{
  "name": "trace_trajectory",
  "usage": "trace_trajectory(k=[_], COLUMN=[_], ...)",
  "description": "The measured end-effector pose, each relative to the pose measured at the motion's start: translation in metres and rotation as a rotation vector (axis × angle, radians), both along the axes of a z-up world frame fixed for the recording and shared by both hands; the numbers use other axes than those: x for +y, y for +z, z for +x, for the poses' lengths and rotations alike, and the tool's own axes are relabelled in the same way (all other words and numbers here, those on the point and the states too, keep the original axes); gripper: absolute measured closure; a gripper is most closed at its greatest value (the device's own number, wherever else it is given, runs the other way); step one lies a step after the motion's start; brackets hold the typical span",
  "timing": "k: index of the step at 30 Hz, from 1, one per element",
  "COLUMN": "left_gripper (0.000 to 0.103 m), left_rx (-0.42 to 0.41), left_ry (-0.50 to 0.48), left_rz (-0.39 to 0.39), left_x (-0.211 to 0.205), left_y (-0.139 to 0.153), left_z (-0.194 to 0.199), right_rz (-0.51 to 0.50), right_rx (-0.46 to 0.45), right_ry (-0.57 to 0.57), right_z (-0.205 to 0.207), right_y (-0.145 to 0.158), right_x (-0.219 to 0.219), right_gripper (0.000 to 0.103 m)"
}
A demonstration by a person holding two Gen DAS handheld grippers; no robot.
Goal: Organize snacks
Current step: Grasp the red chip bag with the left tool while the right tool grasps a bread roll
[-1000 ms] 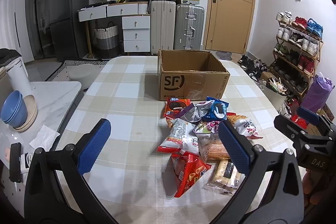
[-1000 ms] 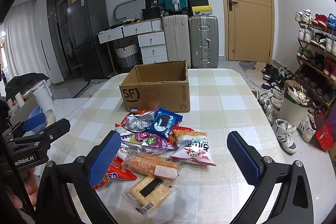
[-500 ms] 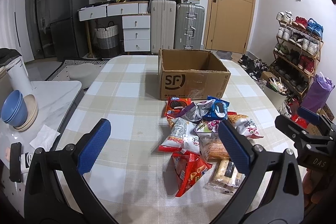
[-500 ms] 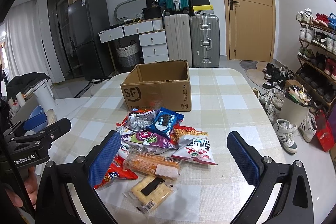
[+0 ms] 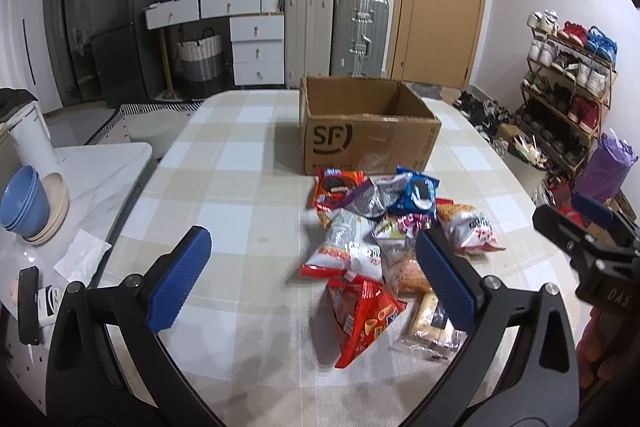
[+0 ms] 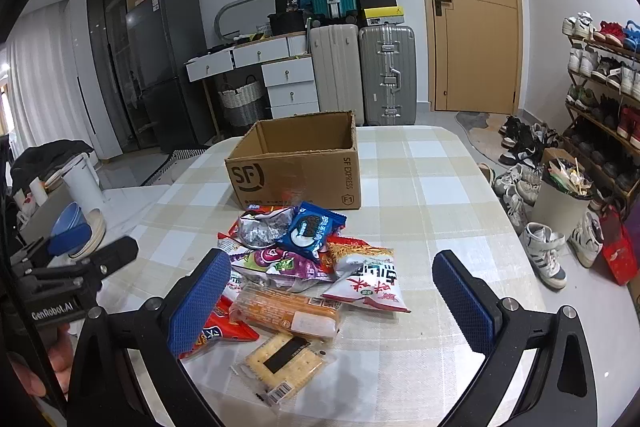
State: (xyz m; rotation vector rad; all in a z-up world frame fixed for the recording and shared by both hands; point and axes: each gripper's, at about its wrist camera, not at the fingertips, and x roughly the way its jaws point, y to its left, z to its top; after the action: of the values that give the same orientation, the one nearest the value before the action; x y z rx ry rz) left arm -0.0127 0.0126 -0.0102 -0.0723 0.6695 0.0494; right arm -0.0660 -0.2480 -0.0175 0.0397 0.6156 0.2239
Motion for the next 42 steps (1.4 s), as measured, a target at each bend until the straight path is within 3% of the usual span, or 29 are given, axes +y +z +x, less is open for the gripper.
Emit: trace_trajectory(k=[10, 19, 25, 26, 27, 30, 36, 42], left_gripper=[0.001, 0.004, 0.042, 0.058, 0.063, 0.065, 0.070, 0.070], left_rx=[0.151, 0.226, 0.239, 0.242, 0.242, 0.231, 0.215, 0.215], left_ry=[-0.057, -0.090, -0.160, -0.178, -0.191, -0.212, -0.243, -0.240], left_rz=[-0.018, -0.050, -0.172, -0.193, -0.208, -0.205, -0.274, -0.316], left_x=[-0.010, -0.024, -0.016, -0.016, -0.015, -0.015, 0.000, 0.016], left_y=[-0.057, -0.098, -0.111, -0.113, -0.114, -0.114, -0.114, -0.115], left_z=[0.023, 0.044, 0.047, 0.048, 0.046, 0.044, 0.039, 0.035], right_rz=[0.001, 0.004, 0.036, 0.047, 0.057, 0.053, 0.033, -0.041], right_rx=[0.043, 0.125, 0.180, 0.191, 0.199, 0.208, 0.225, 0.221], right_ry=[0.000, 0.047, 0.048, 0.051, 0.057, 0.085, 0.189, 0.313], right_z=[0.011, 0.031, 0.045, 0.048, 0.051, 0.053, 0.055, 0.058], right_y=[-0.012, -0.048, -0.067, -0.070, -0.073, -0.077, -0.079, -0.077], right_x=[-0.012, -0.021, -0.031, -0.032, -0.033, -0.028, -0.006, 0.022], right_gripper=[0.000, 0.000, 0.000, 0.000, 0.000, 0.000, 0.000, 0.000])
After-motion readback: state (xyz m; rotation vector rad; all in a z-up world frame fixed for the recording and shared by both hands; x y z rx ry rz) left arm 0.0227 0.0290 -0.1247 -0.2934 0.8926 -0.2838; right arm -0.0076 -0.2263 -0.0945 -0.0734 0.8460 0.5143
